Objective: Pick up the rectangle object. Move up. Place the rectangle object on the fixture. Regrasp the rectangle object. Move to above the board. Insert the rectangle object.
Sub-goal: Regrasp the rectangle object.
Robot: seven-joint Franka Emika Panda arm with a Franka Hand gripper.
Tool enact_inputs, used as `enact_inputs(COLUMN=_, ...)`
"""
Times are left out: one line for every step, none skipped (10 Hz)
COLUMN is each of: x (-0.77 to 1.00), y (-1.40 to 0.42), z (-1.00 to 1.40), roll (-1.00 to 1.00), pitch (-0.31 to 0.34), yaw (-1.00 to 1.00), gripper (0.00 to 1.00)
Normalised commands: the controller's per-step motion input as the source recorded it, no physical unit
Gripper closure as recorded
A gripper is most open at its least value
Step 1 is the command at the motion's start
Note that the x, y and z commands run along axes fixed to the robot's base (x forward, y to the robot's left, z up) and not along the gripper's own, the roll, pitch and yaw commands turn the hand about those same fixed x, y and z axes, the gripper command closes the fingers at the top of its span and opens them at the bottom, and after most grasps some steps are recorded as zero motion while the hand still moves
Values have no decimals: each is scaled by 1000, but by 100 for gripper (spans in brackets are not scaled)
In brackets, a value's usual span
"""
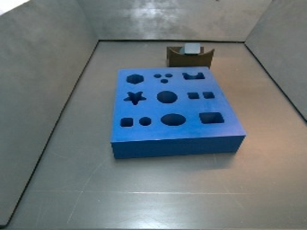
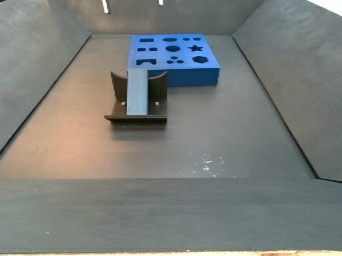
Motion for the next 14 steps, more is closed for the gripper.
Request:
enact_inputs(x=10, y=-23, z=0, roll=1000, pitch=-38, yaw=26, gripper=0)
enact_inputs(x=12, y=-22, z=0, roll=1000, pitch=-33, yaw=26, gripper=0)
enact_inputs(x=22, y=-24, z=-7, roll=1000, pitch=-23, yaw=25, gripper=0)
enact_inputs(x=25, y=-23, z=-8, roll=1000, pitch=-17, yaw=25, gripper=0)
enact_inputs(x=33, y=-29, z=-11, roll=1000, pitch=-1, yaw=26, gripper=0)
enact_inputs(x=40, y=-31, z=-12, roll=1000, pitch=5, yaw=27, gripper=0)
enact_inputs(x=46, y=-27, z=-11, roll=1000, pitch=23, yaw=30, gripper=0)
enact_inputs(x=48, y=-29, z=-5, roll=1000, pitch=40, yaw=33, gripper=0)
enact_inputs(x=57, y=-38, z=-13, roll=1000, pitch=66, yaw=41, gripper=0)
enact_inputs(x=63, y=-36, z=-14, roll=1000, pitch=91, yaw=51, gripper=0)
enact_inputs(x=73, y=-38, z=-15, roll=1000, pitch=135, yaw=72, gripper=0)
enact_inputs(x=81, y=-39, z=-16, roll=1000, pitch=173, yaw=98, gripper=0)
enact_inputs(x=84, y=-43, z=-18, roll=907, pitch=215, yaw=103, gripper=0)
enact_inputs(x=88, y=-42, z=-16, roll=714, pitch=215, yaw=122, gripper=0)
